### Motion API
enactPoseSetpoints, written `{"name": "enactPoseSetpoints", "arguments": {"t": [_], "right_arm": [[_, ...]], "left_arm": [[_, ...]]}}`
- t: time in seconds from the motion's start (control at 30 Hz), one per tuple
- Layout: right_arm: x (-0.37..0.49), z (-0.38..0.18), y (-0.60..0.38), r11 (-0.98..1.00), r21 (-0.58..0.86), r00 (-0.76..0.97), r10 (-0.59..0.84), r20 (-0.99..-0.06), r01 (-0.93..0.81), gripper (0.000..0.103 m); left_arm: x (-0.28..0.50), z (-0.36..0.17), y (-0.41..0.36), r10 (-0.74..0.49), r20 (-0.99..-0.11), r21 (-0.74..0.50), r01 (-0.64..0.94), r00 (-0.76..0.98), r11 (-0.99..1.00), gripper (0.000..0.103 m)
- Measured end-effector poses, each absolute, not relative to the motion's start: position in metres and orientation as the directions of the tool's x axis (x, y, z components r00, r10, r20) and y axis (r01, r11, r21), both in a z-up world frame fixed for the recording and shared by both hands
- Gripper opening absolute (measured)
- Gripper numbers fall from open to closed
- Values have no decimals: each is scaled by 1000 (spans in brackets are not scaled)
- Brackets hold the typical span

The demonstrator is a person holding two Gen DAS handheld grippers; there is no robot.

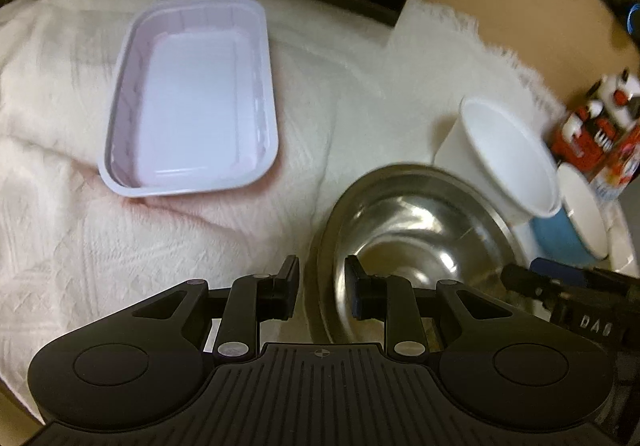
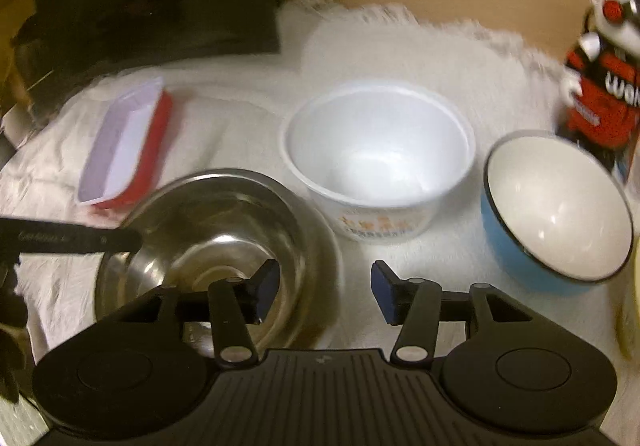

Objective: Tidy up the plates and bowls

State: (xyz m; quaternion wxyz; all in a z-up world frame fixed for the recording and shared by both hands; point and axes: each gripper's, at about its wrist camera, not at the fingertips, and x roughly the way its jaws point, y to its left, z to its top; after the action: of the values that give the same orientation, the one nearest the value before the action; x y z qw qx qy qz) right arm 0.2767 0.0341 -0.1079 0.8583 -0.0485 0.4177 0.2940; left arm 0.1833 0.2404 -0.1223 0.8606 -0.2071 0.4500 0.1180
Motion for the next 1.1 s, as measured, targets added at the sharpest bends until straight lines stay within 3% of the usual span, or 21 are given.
{"name": "enactPoseSetpoints", "arguments": {"t": [0.33,1.1], "right_arm": [[293,-148,40,790,403,257,554,-792,-461,55],[244,-145,30,785,344,244,519,-820,-515,55]], "left_arm": [[199,-136,229,25,-853,-224,-410,521,884,31],[178,-131,219,26,-861,-230,-436,508,870,32]]}}
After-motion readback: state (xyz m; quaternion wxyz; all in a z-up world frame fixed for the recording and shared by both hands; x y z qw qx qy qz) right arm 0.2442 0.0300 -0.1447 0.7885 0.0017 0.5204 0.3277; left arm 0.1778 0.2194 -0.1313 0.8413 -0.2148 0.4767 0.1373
